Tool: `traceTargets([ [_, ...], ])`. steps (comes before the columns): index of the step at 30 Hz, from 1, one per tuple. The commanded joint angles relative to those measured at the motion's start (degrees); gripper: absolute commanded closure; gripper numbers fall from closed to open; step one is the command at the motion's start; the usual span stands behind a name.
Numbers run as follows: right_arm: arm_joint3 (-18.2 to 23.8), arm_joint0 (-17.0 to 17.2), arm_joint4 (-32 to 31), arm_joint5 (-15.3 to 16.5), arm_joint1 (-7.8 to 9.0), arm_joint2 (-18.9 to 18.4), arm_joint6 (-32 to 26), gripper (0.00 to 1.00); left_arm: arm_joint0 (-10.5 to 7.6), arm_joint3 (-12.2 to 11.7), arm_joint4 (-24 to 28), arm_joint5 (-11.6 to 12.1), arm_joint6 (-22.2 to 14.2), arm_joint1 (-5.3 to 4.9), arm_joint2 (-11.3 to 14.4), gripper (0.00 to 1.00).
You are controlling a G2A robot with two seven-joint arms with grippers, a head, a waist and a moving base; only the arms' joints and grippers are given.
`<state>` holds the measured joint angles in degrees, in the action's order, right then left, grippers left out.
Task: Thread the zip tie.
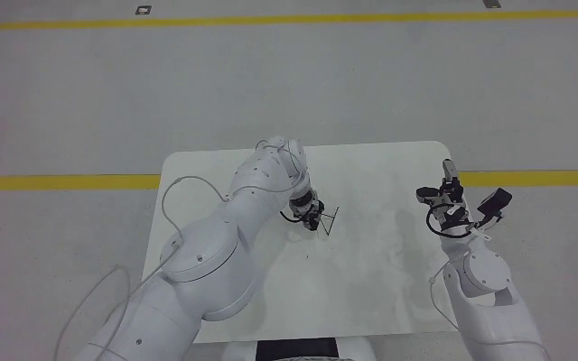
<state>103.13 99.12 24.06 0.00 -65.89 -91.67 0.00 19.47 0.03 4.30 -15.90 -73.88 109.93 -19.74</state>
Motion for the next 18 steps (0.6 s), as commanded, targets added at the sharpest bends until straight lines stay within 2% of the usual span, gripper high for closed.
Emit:
traceTargets([
  [1, 0.00, 0.00, 0.00, 0.00, 0.00, 0.00, 0.00, 0.00, 0.13, 0.26, 0.97, 1.27, -0.61, -0.28, -0.37, 1.00],
  [3, 0.00, 0.00, 0.00, 0.00, 0.00, 0.00, 0.00, 0.00, 0.13, 0.34, 1.99, 2.89, -1.88, -0.62, -0.78, 1.00],
  [7, 0.00, 0.00, 0.00, 0.00, 0.00, 0.00, 0.00, 0.00, 0.20, 0.90, 3.13, 4.64, -4.67, -1.26, -1.19, 1.00],
  [9, 0.00, 0.00, 0.00, 0.00, 0.00, 0.00, 0.00, 0.00, 0.41, 1.45, 3.42, 4.76, -5.76, -1.55, -1.26, 1.00],
  [14, 0.00, 0.00, 0.00, 0.00, 0.00, 0.00, 0.00, 0.00, 1.07, 2.46, 4.58, 4.71, -5.76, -2.36, -1.61, 1.00],
  [18, 0.00, 0.00, 0.00, 0.00, 0.00, 0.00, 0.00, 0.00, 1.50, 3.70, 5.19, 3.56, -5.76, -3.08, -1.61, 1.00],
])
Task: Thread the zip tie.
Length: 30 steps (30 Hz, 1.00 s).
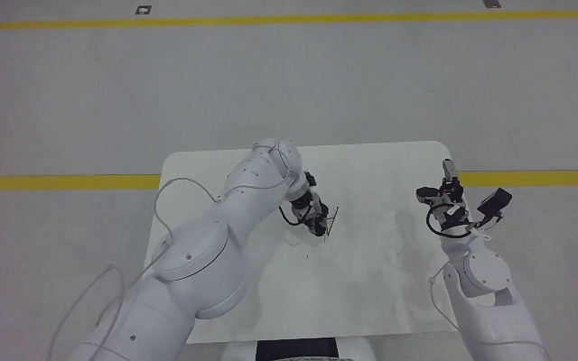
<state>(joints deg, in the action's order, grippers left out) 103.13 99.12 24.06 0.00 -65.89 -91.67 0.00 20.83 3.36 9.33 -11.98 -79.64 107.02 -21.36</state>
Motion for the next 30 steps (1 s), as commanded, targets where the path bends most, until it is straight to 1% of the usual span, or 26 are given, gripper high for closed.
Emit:
traceTargets([
  [1, 0.00, 0.00, 0.00, 0.00, 0.00, 0.00, 0.00, 0.00, 0.22, 0.68, 0.29, -0.59, 0.00, -0.33, 0.03, 1.00],
  [5, 0.00, 0.00, 0.00, 0.00, 0.00, 0.00, 0.00, 0.00, 0.80, 1.97, 1.16, -1.61, 0.00, -1.07, 0.14, 1.00],
  [10, 0.00, 0.00, 0.00, 0.00, 0.00, 0.00, 0.00, 0.00, 1.17, 3.09, 1.79, -3.71, 0.00, -2.02, 0.65, 1.00],
  [11, 0.00, 0.00, 0.00, 0.00, 0.00, 0.00, 0.00, 0.00, 1.28, 3.60, 1.90, -4.12, 0.00, -2.23, 0.83, 1.00],
  [21, 0.00, 0.00, 0.00, 0.00, 0.00, 0.00, 0.00, 0.00, 1.30, 3.72, 1.87, -4.22, 0.00, -2.28, 0.90, 1.00],
  [22, 0.00, 0.00, 0.00, 0.00, 0.00, 0.00, 0.00, 0.00, 1.49, 3.69, 2.10, -4.10, 0.40, -2.31, 0.80, 1.00],
  [23, 0.00, 0.00, 0.00, 0.00, 0.00, 0.00, 0.00, 0.00, 1.92, 3.54, 2.98, -3.76, 1.36, -2.45, 0.39, 1.00],
  [26, 0.00, 0.00, 0.00, 0.00, 0.00, 0.00, 0.00, 0.00, 1.94, 3.03, 4.25, -3.61, 1.25, -3.05, -0.22, 1.00],
  [30, 0.00, 0.00, 0.00, 0.00, 0.00, 0.00, 0.00, 0.00, 1.96, 3.10, 4.85, -3.88, 0.90, -3.71, -0.51, 1.00],
])
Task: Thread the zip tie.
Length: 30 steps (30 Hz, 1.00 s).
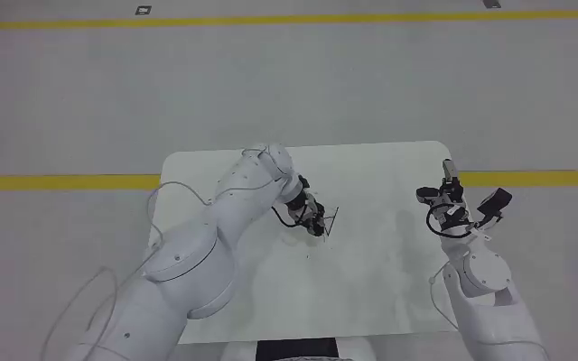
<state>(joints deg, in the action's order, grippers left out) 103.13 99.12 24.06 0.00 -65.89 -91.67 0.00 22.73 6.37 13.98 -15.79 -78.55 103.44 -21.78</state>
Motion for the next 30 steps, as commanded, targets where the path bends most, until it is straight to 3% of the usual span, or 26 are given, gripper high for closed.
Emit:
traceTargets([
  [1, 0.00, 0.00, 0.00, 0.00, 0.00, 0.00, 0.00, 0.00, 0.05, 0.11, 0.49, -0.05, -0.41, -0.35, -0.22, 1.00],
  [6, 0.00, 0.00, 0.00, 0.00, 0.00, 0.00, 0.00, 0.00, 0.21, 0.44, 1.62, -0.21, -1.09, -1.19, -0.72, 1.00],
  [18, 0.00, 0.00, 0.00, 0.00, 0.00, 0.00, 0.00, 0.00, 1.90, 3.27, 6.05, -3.69, -1.09, -3.70, -1.42, 1.00],
  [30, 0.00, 0.00, 0.00, 0.00, 0.00, 0.00, 0.00, 0.00, 2.20, 4.20, 8.44, -3.69, -1.09, -5.28, -0.17, 1.00],
])
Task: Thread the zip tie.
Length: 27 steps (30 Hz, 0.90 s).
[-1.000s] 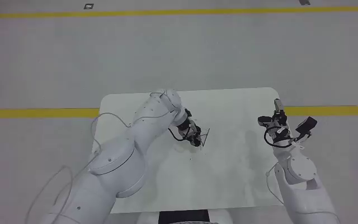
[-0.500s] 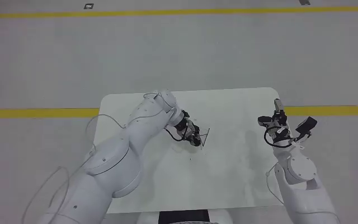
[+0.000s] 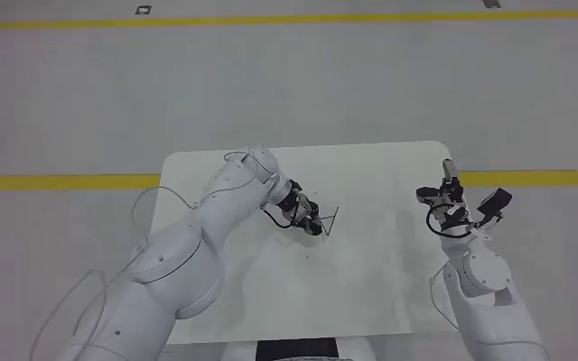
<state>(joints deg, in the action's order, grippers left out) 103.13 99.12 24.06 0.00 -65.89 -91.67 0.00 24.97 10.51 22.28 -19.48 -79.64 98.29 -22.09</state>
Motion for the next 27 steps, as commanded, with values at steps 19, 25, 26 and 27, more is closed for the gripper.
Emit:
traceTargets([
  [19, 0.00, 0.00, 0.00, 0.00, 0.00, 0.00, 0.00, 0.00, 0.22, 5.18, 6.80, 0.00, 0.00, -3.52, 2.96, 1.00],
  [25, 0.00, 0.00, 0.00, 0.00, 0.00, 0.00, 0.00, 0.00, 0.15, 7.49, 9.13, 0.00, 0.00, -5.50, 5.04, 1.00],
  [26, 0.00, 0.00, 0.00, 0.00, 0.00, 0.00, 0.00, 0.00, 0.12, 7.79, 9.53, 0.00, 0.00, -5.78, 5.37, 1.00],
  [27, 0.00, 0.00, 0.00, 0.00, 0.00, 0.00, 0.00, 0.00, 0.10, 8.04, 9.93, 0.00, 0.00, -6.06, 5.71, 1.00],
])
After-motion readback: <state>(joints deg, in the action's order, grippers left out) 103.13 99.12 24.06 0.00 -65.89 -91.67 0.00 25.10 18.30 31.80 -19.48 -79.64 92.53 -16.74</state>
